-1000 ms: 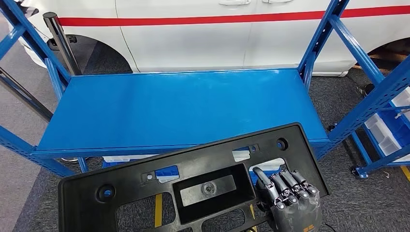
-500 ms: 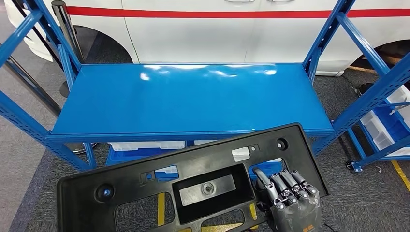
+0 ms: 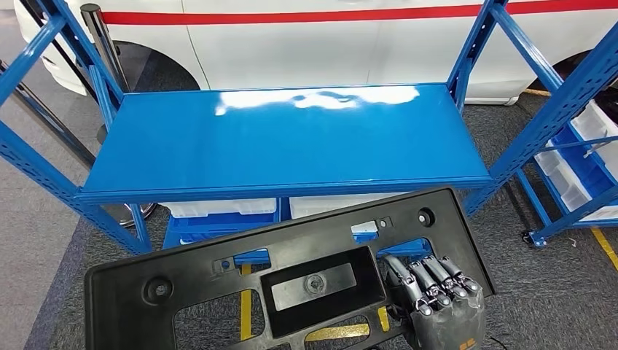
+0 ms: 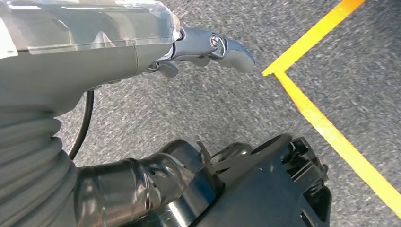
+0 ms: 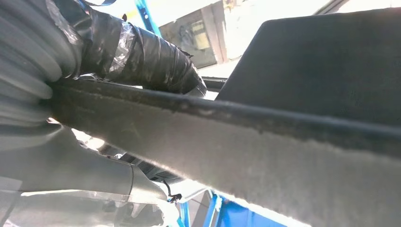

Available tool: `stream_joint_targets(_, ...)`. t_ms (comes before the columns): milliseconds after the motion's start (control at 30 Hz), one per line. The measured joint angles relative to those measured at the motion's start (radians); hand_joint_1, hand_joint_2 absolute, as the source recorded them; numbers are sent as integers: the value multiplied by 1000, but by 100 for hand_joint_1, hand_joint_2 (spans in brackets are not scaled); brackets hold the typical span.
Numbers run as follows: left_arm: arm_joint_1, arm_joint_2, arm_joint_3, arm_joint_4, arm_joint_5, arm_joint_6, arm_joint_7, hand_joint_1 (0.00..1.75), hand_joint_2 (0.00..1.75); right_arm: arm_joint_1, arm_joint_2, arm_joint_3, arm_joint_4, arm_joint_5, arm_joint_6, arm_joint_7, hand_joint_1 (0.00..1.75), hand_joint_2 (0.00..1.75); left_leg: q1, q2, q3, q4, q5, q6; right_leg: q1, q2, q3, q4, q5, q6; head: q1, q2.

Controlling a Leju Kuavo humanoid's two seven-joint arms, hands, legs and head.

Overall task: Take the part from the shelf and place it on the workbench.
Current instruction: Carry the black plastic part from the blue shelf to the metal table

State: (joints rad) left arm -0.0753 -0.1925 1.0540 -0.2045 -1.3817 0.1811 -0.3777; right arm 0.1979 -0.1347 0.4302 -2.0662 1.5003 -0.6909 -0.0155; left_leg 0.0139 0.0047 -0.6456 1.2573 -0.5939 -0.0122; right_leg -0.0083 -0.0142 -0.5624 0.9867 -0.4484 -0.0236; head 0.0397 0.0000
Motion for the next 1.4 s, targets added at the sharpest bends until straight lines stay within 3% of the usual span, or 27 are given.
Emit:
stream_joint_targets(100,-1,1,0,0,0,0,0,0,175,5,20,-17,-2,-14,0,-37,175,175,8,-1,119,-181,63,-11,-7,1,-32,31,3,13,0,0)
stream_joint_targets(167,-1,2,0,0,0,0,0,0,175,9,30,-28,-6,-18,0,-51,175,175,5,-5,150,-241,66,-3,-5,2,-45,45,7,26,0,0)
stream_joint_targets(233,0,2,0,0,0,0,0,0,175,13,37,-38,-9,-21,0,-62,175,175,2,-8,142,-241,73,12,-5,3,-50,46,16,40,1,0)
stream_joint_targets(300,-1,3,0,0,0,0,0,0,175,17,43,-48,-9,-23,0,-69,175,175,3,-6,131,-245,85,30,-9,5,-61,62,-2,50,1,0)
stream_joint_targets(333,-1,3,0,0,0,0,0,0,175,19,45,-52,-9,-24,0,-72,175,175,4,-4,123,-247,92,41,-11,6,-75,95,-34,54,1,0)
stream_joint_targets(400,-2,3,0,0,0,0,0,0,175,25,53,-65,-9,-39,0,-92,175,175,3,-1,107,-246,105,52,-12,7,-115,211,-120,60,1,0)
stream_joint_targets(433,-1,3,0,0,0,0,0,0,175,29,60,-74,-9,-54,0,-113,175,175,2,-1,98,-245,111,54,-12,8,-132,271,-151,62,1,0)
stream_joint_targets(467,-1,3,0,0,0,0,0,0,175,33,71,-85,-9,-73,0,-142,175,175,0,0,89,-243,117,54,-12,8,-136,307,-161,62,1,0)
stream_joint_targets(500,0,3,0,0,0,0,0,0,175,37,84,-99,-9,-90,0,-175,175,175,-1,0,81,-241,121,54,-12,8,-124,309,-154,60,1,0)
stream_joint_targets(533,0,3,0,0,0,0,0,0,175,40,98,-112,-9,-104,0,-205,175,175,-3,0,75,-240,125,53,-11,8,-91,270,-131,56,1,0)
stream_joint_targets(567,0,3,0,0,0,0,0,0,175,42,113,-125,-9,-118,0,-235,175,175,-4,0,71,-239,128,51,-10,9,-43,200,-103,49,1,0)
stream_joint_targets(633,0,2,0,0,0,1,0,0,175,49,142,-149,-9,-164,0,-296,175,175,-5,-1,66,-238,136,43,-2,10,40,65,-74,36,1,0)
stream_joint_targets(700,-1,1,0,0,0,1,-1,0,175,63,174,-178,-6,-249,0,-373,175,175,-3,-1,64,-242,147,31,7,12,63,18,-71,27,1,0)
stream_joint_targets(767,-1,1,0,0,0,1,-1,0,175,77,203,-207,1,-333,0,-437,175,175,-1,-1,62,-246,153,18,7,10,58,7,-56,18,1,0)
stream_joint_targets(800,0,1,0,0,0,1,-1,0,175,83,214,-217,4,-365,-1,-455,175,175,-1,-2,57,-237,139,13,4,9,55,1,-47,11,0,0)
stream_joint_targets(867,0,2,1,0,0,2,-2,0,175,95,230,-232,8,-405,-3,-473,175,175,-1,-2,30,-163,71,6,-2,5,45,-9,-31,-1,0,0)
stream_joint_targets(933,1,2,1,0,0,2,-2,0,175,105,241,-245,11,-425,-6,-487,175,175,-1,-3,-9,-38,-7,0,0,3,26,-3,-20,-7,-1,0)
stream_joint_targets(967,1,2,1,0,0,3,-2,0,175,108,247,-251,11,-433,-7,-497,175,175,-1,-3,-18,6,-23,-3,0,2,15,3,-17,-7,-1,0)
stream_joint_targets(1000,0,2,1,0,-1,3,-2,0,175,111,253,-257,12,-442,-7,-509,175,175,0,-3,-11,18,-21,-5,0,2,5,10,-14,-6,-1,0)
stream_joint_targets(1033,0,2,1,0,-1,3,-2,0,175,114,260,-263,12,-452,-8,-523,175,175,1,-3,16,-10,0,-6,0,2,-6,19,-12,-5,-1,0)
stream_joint_targets(1100,-1,3,1,0,-2,4,-2,0,175,117,274,-273,11,-470,-10,-549,175,175,2,-3,103,-141,45,-3,0,2,-26,38,-10,-1,-1,0)
stream_joint_targets(1167,-2,3,1,0,-2,4,-2,0,175,118,283,-280,11,-477,-10,-562,175,175,-2,-5,152,-229,64,6,2,3,-40,52,-5,8,-1,0)
stream_joint_targets(1267,-2,4,1,0,-2,4,-3,0,175,121,290,-284,11,-489,-10,-574,175,175,-4,-6,141,-240,75,22,3,5,-49,56,8,29,0,0)
stream_joint_targets(1300,-2,4,1,0,-3,4,-2,0,175,123,292,-286,11,-499,-10,-584,175,175,-2,-5,135,-243,82,30,2,7,-54,62,0,35,0,0)
stream_joint_targets(1333,-2,4,1,0,-3,4,-2,0,175,125,295,-289,10,-511,-10,-596,175,175,0,-3,128,-246,91,40,0,8,-63,81,-24,40,0,0)
stream_joint_targets(1400,-3,4,1,0,-4,2,-1,0,175,127,301,-294,9,-528,-10,-617,175,175,1,0,109,-248,110,53,-4,10,-95,174,-111,49,0,0)
